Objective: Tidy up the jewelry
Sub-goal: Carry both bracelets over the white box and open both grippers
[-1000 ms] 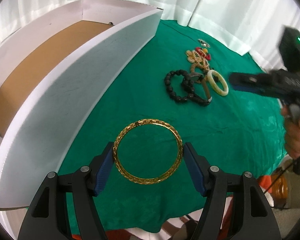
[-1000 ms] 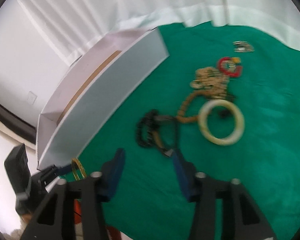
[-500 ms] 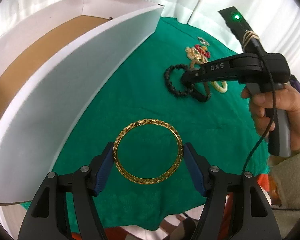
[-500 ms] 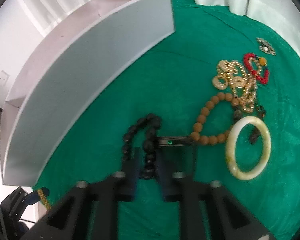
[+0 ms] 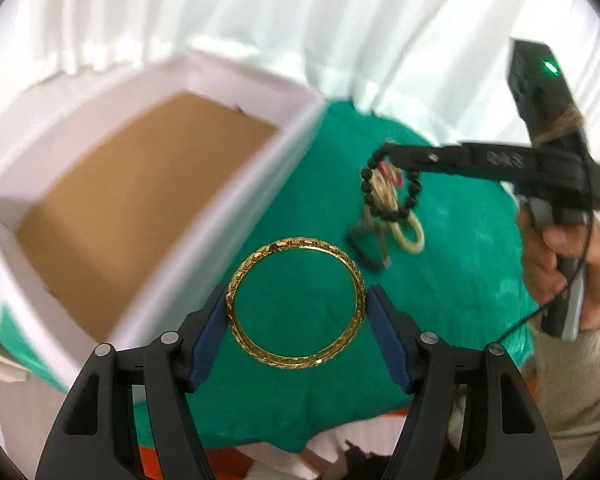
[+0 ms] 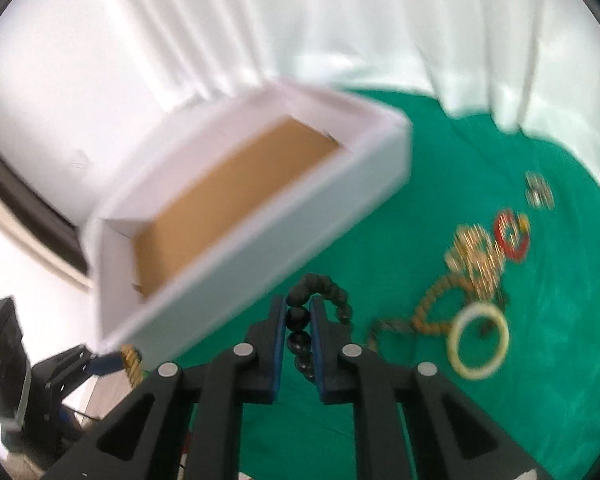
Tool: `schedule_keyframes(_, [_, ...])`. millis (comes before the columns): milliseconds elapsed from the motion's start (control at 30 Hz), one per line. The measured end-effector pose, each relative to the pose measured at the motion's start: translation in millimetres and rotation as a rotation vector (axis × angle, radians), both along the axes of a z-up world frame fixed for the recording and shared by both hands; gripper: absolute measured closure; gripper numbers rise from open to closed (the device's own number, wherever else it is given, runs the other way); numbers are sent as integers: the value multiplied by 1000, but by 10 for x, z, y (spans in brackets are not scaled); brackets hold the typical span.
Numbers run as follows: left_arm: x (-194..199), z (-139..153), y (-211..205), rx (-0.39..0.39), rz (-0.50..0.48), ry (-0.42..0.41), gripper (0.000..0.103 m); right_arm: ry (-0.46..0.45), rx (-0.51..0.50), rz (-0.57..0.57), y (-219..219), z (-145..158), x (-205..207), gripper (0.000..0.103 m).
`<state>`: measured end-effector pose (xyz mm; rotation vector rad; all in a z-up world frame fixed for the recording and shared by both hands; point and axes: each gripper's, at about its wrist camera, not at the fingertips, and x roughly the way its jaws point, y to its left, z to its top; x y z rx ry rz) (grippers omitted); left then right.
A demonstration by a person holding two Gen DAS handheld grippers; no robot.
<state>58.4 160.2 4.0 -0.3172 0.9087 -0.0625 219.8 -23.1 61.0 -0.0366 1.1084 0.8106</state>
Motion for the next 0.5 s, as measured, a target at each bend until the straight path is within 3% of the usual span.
schedule_keyframes(133, [7, 261, 468, 41, 122, -36, 33, -56, 126, 119, 386, 557, -71, 91])
schedule_keyframes(233, [68, 236, 820, 68, 220, -22, 33, -69, 169, 199, 822, 701, -104, 91])
schedule_keyframes(333, [146, 52, 1125, 108, 319, 22, 33, -64, 170, 264, 1264, 643, -146, 91])
schedule_keyframes(500, [175, -379, 1431, 71, 382, 114, 33, -2, 106, 332, 1830, 87, -132, 91])
